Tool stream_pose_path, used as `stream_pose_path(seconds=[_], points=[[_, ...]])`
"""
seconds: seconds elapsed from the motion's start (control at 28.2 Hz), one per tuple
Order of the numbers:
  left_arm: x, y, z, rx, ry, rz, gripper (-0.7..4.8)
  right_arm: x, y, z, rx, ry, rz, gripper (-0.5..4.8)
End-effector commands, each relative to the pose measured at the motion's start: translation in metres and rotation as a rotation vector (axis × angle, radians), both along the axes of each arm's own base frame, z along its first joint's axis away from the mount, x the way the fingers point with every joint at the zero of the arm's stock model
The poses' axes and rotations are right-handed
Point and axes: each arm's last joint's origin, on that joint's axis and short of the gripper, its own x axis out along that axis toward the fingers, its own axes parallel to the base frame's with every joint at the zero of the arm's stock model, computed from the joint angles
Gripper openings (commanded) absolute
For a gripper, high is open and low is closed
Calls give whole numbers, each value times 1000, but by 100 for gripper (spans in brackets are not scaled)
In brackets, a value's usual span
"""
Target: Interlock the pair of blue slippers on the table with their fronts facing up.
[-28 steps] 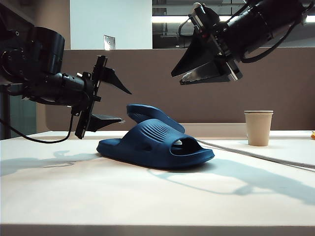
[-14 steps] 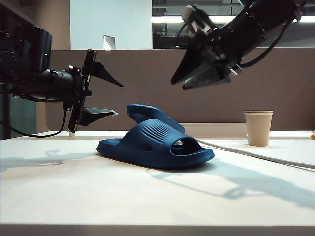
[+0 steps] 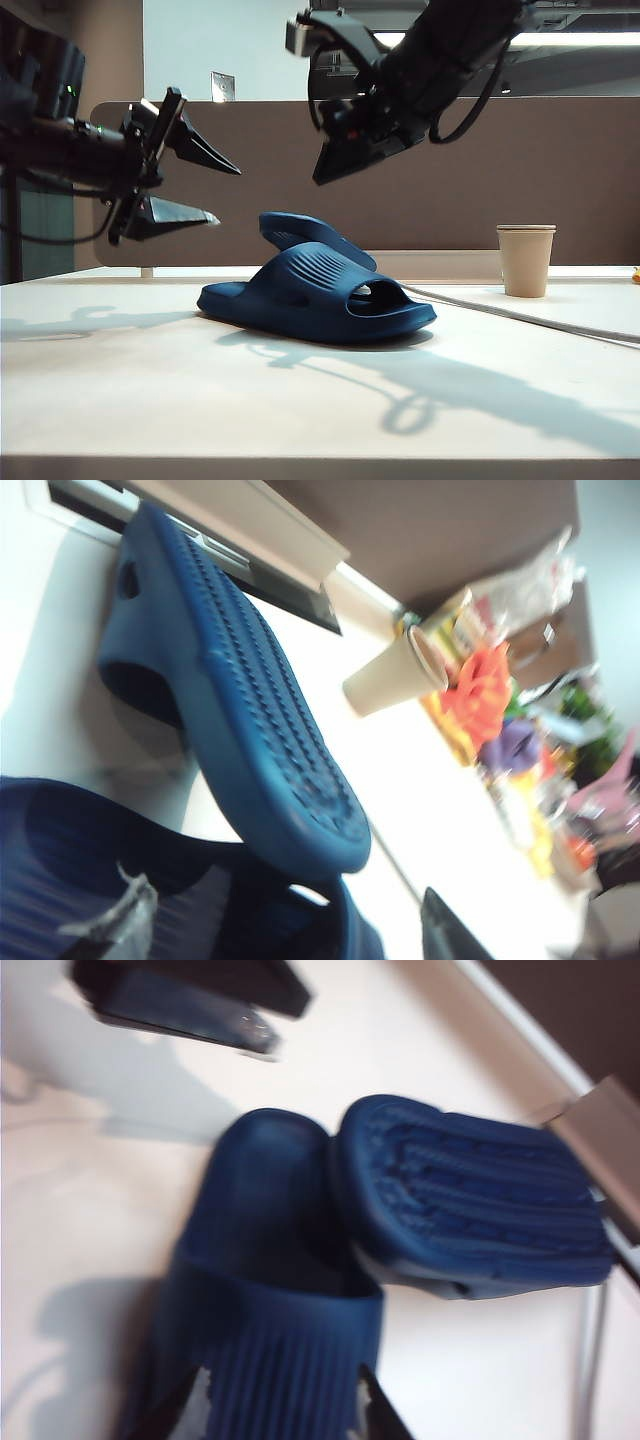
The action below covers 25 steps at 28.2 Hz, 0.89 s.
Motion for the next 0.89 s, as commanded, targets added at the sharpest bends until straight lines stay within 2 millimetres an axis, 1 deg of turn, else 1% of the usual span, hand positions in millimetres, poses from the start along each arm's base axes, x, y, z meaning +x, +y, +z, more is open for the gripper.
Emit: stream_pose_path(seconds=[0.04,0.14,0.25,0.32,0.43,0.6,0.74,0.89], points=[[-8,2,11,123,-77,-18,341,6,3,-4,-49,-62,8,222],[-16,5,20,228,-128,-14,341,11,7,-14,-87,-81,4,224],[-26,8,28,345,-163,2,341,15,12,-21,-105,-112,26,261],[-31,10,32,405,-172,14,341,18,17,-22,-123,-142,47,272],[-38,12,36,468,-172,29,341,20,27,-20,-159,-206,66,273],[-42,13,37,501,-146,27,341,24,48,-17,-248,-322,88,274],[-43,13,35,507,-124,20,341,29,66,-23,-374,-403,61,274],[-44,13,35,534,-149,5,341,34,77,-30,-436,-429,50,274]])
